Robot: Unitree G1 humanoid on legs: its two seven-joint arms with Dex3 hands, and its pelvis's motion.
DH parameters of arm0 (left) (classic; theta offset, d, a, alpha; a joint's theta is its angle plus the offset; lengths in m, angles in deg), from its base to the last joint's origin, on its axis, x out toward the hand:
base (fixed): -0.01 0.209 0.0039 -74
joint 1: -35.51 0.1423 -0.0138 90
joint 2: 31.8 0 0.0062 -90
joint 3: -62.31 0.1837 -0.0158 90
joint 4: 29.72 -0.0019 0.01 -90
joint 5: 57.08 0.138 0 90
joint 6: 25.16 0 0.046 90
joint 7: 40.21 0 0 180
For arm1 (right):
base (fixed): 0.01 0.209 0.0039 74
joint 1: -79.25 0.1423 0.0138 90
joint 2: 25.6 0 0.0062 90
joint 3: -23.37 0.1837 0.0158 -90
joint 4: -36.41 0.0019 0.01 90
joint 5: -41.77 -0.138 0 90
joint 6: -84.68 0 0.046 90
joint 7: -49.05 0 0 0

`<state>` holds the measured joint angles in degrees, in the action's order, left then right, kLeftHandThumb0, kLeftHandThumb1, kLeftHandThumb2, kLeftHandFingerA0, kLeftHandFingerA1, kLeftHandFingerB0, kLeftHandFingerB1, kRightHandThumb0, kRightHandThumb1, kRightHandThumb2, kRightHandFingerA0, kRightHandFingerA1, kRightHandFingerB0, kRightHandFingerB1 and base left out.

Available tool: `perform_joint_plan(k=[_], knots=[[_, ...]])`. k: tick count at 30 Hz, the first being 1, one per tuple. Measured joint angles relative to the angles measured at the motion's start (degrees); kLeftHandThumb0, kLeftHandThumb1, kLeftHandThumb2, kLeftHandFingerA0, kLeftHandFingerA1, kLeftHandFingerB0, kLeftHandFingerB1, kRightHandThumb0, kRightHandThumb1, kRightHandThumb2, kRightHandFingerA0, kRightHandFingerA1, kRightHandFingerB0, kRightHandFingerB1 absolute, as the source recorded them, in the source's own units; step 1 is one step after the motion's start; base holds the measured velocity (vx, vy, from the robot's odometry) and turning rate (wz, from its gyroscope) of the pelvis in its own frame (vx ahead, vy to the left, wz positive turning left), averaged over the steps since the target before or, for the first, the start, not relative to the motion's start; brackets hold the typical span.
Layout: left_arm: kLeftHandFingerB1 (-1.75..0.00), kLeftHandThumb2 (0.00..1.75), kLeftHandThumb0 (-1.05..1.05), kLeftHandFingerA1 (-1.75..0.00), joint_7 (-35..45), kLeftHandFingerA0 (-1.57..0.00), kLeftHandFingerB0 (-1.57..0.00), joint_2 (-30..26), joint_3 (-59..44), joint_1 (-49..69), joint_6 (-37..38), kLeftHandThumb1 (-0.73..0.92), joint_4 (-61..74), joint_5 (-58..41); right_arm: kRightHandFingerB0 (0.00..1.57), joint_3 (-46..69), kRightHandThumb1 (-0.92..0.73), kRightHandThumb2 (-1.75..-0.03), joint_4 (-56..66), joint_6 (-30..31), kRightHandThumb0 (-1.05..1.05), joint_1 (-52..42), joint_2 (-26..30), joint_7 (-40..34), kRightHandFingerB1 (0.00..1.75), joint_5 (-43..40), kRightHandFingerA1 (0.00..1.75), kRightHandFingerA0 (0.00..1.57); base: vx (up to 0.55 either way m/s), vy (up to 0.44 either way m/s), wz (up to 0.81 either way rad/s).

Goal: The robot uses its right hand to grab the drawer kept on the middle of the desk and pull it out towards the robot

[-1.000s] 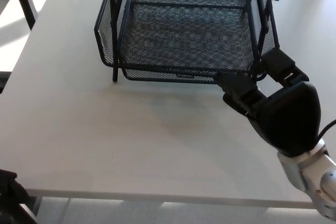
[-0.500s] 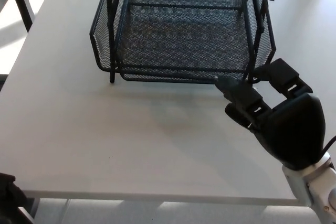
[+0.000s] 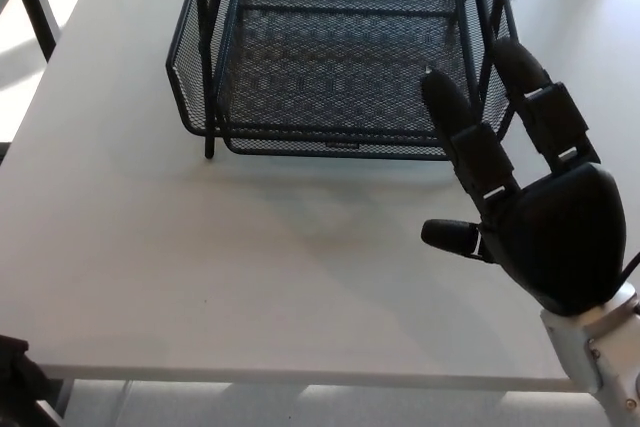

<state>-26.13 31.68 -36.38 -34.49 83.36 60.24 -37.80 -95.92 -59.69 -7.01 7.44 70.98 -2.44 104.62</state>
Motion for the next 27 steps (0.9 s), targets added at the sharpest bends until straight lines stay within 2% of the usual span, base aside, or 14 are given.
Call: perform_joint_plan(k=[3,8,11,12,13,14,16,17,18,19,21,22,23,27], knots=[[-0.59,0.57,-0.31,-0.85,0.0,-0.79,-0.80,0.0,0.0,0.2,0.0,0.58,0.0,0.0,0.00,1.8,-0.54,-0.92,3.3,0.7,-0.94,-1.4,0.4,2.3,0.10,0.0,0.15,0.00,0.00,0.000,0.00],[-0.60,0.57,-0.33,-0.84,0.0,-0.76,-0.79,0.0,0.0,0.7,0.0,0.58,0.1,0.0,0.00,7.1,-0.55,-0.92,10.5,1.6,-0.96,-5.9,2.7,6.6,0.11,-0.4,0.16,0.00,0.00,0.000,0.00],[-0.57,0.58,-0.33,-0.81,0.0,-0.75,-0.78,0.0,-0.1,1.1,0.0,0.59,0.4,0.0,0.00,11.6,-0.59,-0.93,15.0,1.8,-1.01,-9.8,4.5,8.9,0.08,-1.0,0.08,0.00,0.00,0.000,0.00],[-0.57,0.58,-0.34,-0.82,0.0,-0.76,-0.78,0.0,-0.1,1.2,0.0,0.59,0.4,0.0,0.00,12.1,-0.53,-0.94,15.4,1.8,-0.93,-10.3,4.8,9.0,0.14,-1.1,0.17,0.00,0.00,0.000,0.00],[-0.57,0.58,-0.34,-0.81,0.0,-0.75,-0.78,0.0,-0.3,1.4,0.0,0.59,0.5,0.0,0.00,14.8,-0.55,-0.93,17.5,1.9,-0.96,-12.6,5.6,10.0,0.09,-1.5,0.14,0.00,0.00,0.000,0.00],[-0.57,0.58,-0.33,-0.80,0.0,-0.75,-0.79,0.0,-0.4,1.5,0.0,0.59,0.5,0.0,0.00,17.0,-0.48,-0.90,18.9,2.0,-0.86,-14.4,6.2,10.5,0.19,-1.6,0.25,0.00,0.00,0.000,0.00],[-0.58,0.58,-0.33,-0.80,0.0,-0.74,-0.78,0.0,-0.6,1.8,0.0,0.59,0.6,0.0,0.00,20.5,-0.54,-0.93,20.8,2.2,-0.93,-17.0,6.8,11.3,0.13,-2.2,0.20,0.00,0.00,0.000,0.00],[-0.57,0.58,-0.33,-0.81,0.0,-0.76,-0.79,0.0,-0.8,1.9,0.0,0.58,0.7,0.1,0.00,22.4,-0.43,-0.79,21.7,2.2,-0.90,-18.3,7.0,11.8,0.20,-2.6,0.28,0.00,0.00,0.000,0.00],[-0.57,0.58,-0.33,-0.81,0.0,-0.76,-0.79,0.0,-0.9,2.1,0.0,0.58,0.7,0.1,0.00,24.5,-0.43,-0.79,22.5,2.2,-0.90,-19.6,7.2,12.2,0.20,-2.9,0.28,0.00,0.00,0.000,0.00],[-0.58,0.58,-0.33,-0.82,-0.1,-0.76,-0.79,0.0,-1.0,2.2,0.0,0.58,0.7,0.1,0.00,26.5,-0.55,-0.95,23.0,2.2,-0.97,-20.9,7.4,12.5,0.12,-3.3,0.09,0.00,0.00,0.000,0.00],[-0.57,0.57,-0.33,-0.82,-0.1,-0.77,-0.80,0.0,-1.1,2.4,0.0,0.58,0.7,0.1,0.04,30.5,-0.54,-0.95,23.6,2.2,-0.94,-23.1,7.6,12.8,0.18,-3.9,0.06,0.00,0.00,0.000,0.00],[-0.57,0.57,-0.32,-0.82,-0.1,-0.78,-0.80,0.0,-1.2,2.5,0.0,0.58,0.7,0.1,0.00,32.3,-0.59,-0.60,23.6,2.2,-0.92,-23.9,7.6,12.8,0.33,-4.2,0.09,0.00,0.00,0.000,0.00],[-0.57,0.57,-0.33,-0.83,-0.1,-0.79,-0.80,0.0,-1.2,2.5,0.0,0.58,0.7,0.1,0.00,33.2,-0.49,-0.84,23.7,2.2,-0.98,-24.3,7.6,12.8,0.15,-4.4,0.00,0.00,0.00,0.000,0.00],[-0.55,0.58,-0.35,-0.78,-0.1,-0.77,-0.80,0.0,-1.2,2.6,0.0,0.58,0.7,0.1,0.00,40.7,-0.64,-1.02,22.4,2.1,-1.05,-27.7,7.7,12.5,0.13,-5.6,0.16,0.00,0.00,0.000,0.00]])
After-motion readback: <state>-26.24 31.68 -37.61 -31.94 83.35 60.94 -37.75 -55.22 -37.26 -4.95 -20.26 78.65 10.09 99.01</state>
